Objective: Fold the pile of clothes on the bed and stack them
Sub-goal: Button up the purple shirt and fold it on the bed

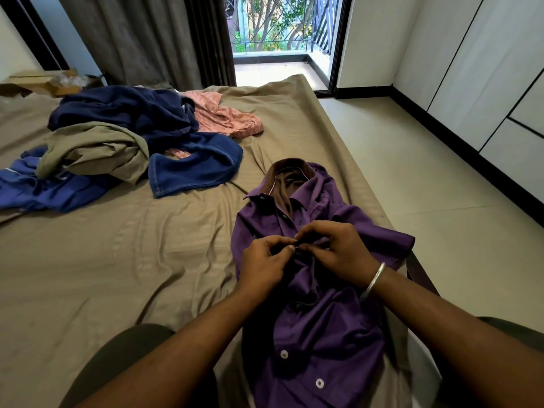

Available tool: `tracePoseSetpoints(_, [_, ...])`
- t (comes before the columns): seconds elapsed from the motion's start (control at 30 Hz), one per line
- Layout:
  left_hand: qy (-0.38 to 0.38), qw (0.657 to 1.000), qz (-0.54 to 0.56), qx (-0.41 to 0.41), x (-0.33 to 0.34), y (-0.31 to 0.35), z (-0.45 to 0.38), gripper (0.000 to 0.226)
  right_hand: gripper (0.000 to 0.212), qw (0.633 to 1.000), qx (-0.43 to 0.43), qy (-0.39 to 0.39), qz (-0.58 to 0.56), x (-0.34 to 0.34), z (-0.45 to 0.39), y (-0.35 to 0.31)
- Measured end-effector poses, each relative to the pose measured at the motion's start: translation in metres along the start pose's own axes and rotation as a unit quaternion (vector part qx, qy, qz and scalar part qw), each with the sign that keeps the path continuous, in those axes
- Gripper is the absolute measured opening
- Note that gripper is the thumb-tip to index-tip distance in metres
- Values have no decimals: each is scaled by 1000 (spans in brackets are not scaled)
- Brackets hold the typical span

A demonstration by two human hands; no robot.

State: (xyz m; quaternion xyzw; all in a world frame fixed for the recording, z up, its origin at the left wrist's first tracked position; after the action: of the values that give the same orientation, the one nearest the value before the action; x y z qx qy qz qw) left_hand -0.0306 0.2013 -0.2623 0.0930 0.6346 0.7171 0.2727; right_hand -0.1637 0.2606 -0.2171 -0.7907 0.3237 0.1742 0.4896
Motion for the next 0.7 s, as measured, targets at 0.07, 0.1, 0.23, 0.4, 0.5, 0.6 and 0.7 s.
tracePoseSetpoints(0.07, [-3, 1000, 21, -8, 1, 0, 1, 18, 21, 1000, 17, 10, -13, 1, 0, 2])
tracePoseSetpoints(0.1, [-1, 1000, 27, -10, 1, -1, 1, 17, 21, 999, 24, 13, -19, 1, 0, 3])
tracePoseSetpoints(0.23, [12, 999, 26, -32, -1, -8, -3, 6, 20, 999, 39, 14, -21, 1, 1, 5])
tracePoseSetpoints(0.4, [-10, 995, 83, -46, 5, -7, -1, 10, 21, 999, 32, 21, -12, 1, 2, 3])
tracePoseSetpoints(0.5, [-30, 982, 158, -98, 9, -5, 4, 10, 24, 999, 39, 15, -3, 0, 0, 6])
tracePoseSetpoints(0.6, [-57, 970, 202, -120, 15, -3, 6, 18, 21, 998, 58, 12, -15, 0, 1, 10])
tracePoseSetpoints(0.7, [-56, 974, 189, -107, 14, 0, 7, 19, 17, 997, 74, 17, -13, 0, 3, 15])
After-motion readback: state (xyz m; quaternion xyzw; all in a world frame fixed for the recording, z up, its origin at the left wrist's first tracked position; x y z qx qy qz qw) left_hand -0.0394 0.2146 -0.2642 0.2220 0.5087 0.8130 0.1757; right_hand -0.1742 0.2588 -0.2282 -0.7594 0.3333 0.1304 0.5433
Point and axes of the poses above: each hand's wrist, its own z-axis away from the middle knuckle, its own x-axis out of the palm, y = z × x, the point moved 8 cm from there along -z, towards the middle knuckle, and after that the axes turned 5 degrees about -x, right-handed, at the moved point
